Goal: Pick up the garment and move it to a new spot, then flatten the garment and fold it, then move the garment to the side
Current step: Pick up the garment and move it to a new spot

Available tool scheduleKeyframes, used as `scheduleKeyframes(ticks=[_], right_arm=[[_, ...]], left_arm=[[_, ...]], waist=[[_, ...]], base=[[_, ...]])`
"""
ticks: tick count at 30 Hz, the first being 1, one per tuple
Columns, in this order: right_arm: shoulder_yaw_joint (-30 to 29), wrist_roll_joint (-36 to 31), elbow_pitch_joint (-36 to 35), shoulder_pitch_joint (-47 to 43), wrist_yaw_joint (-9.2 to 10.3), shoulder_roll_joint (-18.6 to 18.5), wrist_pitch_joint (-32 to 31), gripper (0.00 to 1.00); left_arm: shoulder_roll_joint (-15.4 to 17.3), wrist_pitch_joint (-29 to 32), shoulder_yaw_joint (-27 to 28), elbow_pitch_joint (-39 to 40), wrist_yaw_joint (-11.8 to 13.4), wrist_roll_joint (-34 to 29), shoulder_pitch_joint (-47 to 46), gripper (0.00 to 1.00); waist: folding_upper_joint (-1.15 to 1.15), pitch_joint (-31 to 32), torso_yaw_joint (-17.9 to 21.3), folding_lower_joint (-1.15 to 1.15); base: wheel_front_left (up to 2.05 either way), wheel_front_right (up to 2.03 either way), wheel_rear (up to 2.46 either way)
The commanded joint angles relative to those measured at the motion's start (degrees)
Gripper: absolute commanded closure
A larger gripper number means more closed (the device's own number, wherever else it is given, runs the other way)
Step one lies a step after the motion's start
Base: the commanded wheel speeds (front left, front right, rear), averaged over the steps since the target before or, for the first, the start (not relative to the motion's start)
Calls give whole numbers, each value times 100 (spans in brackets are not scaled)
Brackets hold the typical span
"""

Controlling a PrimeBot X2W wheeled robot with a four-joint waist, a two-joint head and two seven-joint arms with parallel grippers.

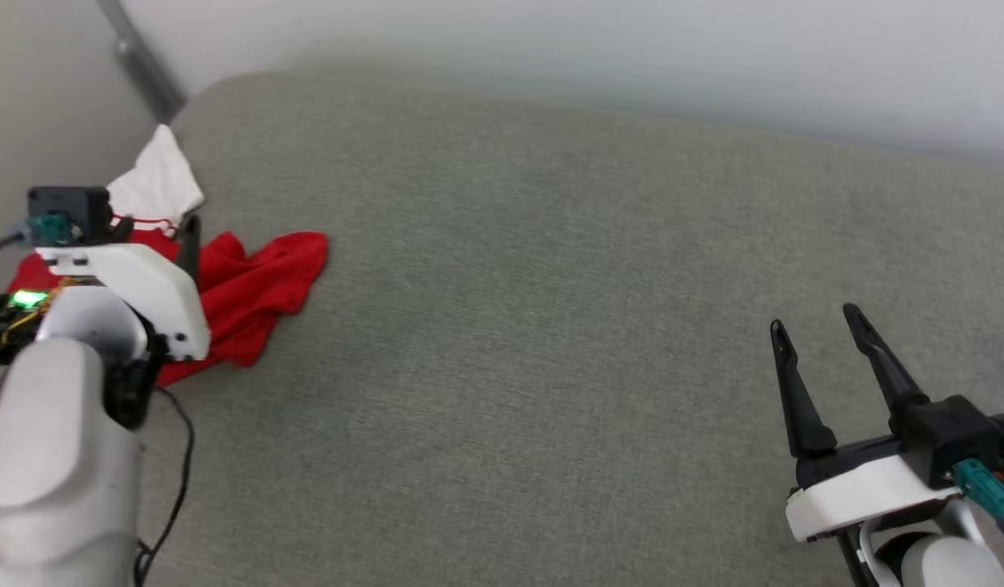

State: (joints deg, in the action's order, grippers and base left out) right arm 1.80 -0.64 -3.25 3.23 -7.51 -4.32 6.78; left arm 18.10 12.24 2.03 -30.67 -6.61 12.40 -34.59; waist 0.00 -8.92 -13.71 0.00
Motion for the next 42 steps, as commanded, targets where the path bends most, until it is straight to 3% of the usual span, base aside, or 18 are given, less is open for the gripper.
scheduleKeyframes(ticks=[1, 8, 14, 19, 20, 21, 22, 23, 34, 42], right_arm=[[-4, 13, -5, 88, 3, -41, 25, 0], [18, 81, 46, 263, 3, -87, 107, 0], [90, 160, 33, 487, 4, -181, 147, 0], [108, 238, 54, 623, 4, -272, 167, 0], [111, 264, 66, 644, 4, -286, 176, 0], [113, 284, 78, 656, 3, -296, 185, 0], [111, 291, 91, 654, 4, -305, 195, 0], [107, 294, 106, 657, 4, -309, 194, 0], [11, 165, 222, 594, 4, -215, 241, 0], [48, 109, 359, 404, 4, -64, 258, 0]], left_arm=[[67, 302, 5, -185, -28, 156, -81, 0], [673, 2129, 64, -1077, -82, 1010, -344, 0], [873, 2718, 251, -1430, -71, 1488, -198, 0], [789, 3011, 320, -1611, 127, 1634, -70, 0], [757, 3057, 322, -1647, 168, 1636, -20, 6], [711, 3097, 340, -1673, 204, 1683, 33, 56], [674, 3103, 356, -1681, 236, 1706, 80, 86], [654, 3109, 356, -1681, 275, 1711, 120, 100], [844, 1988, 231, -1076, 567, 1271, -162, 100], [878, 180, 84, -630, 810, 758, -319, 100]], waist=[[0, -210, 223, 0], [0, -615, 604, 0], [0, -1015, 849, 0], [0, -1249, 961, 0], [0, -1268, 977, 0], [0, -1277, 988, 0], [0, -1279, 996, 0], [0, -1278, 1002, 0], [0, -863, 822, 0], [0, -277, 854, 0]], base=[[0, 0, 0], [0, 0, 0], [0, 0, 0], [0, 0, 0], [0, 0, 0], [0, 0, 0], [0, 0, 0], [0, 0, 0], [0, 0, 0], [0, 0, 0]])
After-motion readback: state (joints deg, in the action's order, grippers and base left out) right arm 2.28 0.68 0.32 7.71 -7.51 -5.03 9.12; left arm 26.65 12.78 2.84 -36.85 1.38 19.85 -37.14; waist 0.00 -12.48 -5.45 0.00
